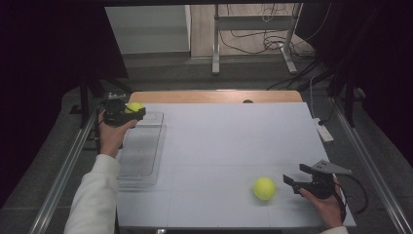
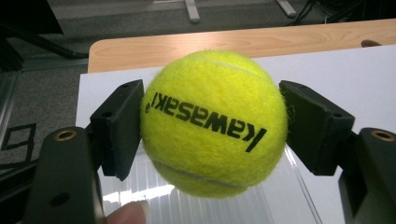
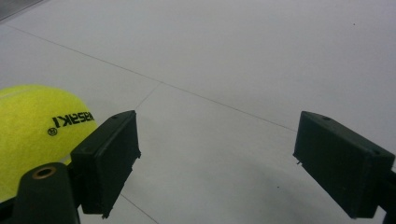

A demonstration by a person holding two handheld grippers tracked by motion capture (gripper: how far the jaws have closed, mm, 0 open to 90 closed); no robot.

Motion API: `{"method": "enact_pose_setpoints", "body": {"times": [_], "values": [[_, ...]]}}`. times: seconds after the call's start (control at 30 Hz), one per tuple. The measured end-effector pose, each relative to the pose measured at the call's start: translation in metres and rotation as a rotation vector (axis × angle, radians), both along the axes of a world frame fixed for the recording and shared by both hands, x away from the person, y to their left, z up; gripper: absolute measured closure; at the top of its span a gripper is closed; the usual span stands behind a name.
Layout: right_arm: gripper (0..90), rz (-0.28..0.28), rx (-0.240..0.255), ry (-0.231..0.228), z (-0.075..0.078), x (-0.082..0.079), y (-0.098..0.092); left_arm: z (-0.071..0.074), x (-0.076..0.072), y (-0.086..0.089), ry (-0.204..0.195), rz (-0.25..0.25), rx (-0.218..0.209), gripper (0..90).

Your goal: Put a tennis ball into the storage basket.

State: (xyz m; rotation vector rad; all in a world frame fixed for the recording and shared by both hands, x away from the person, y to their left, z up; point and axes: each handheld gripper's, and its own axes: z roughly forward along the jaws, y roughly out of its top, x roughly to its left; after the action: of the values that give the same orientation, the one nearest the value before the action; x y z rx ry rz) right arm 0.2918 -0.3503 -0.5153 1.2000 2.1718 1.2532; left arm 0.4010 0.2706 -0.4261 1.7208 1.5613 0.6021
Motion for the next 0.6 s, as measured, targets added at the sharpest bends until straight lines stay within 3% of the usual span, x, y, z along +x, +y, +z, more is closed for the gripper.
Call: {"method": "enact_pose_setpoints", "body": {"times": [0.6], "values": [[14.0,-0.001,-0.004,0.004,0.0,0.0,0.0,-0.019,0.004,0.006,0.075,0.007,0.017,27.0]]}}
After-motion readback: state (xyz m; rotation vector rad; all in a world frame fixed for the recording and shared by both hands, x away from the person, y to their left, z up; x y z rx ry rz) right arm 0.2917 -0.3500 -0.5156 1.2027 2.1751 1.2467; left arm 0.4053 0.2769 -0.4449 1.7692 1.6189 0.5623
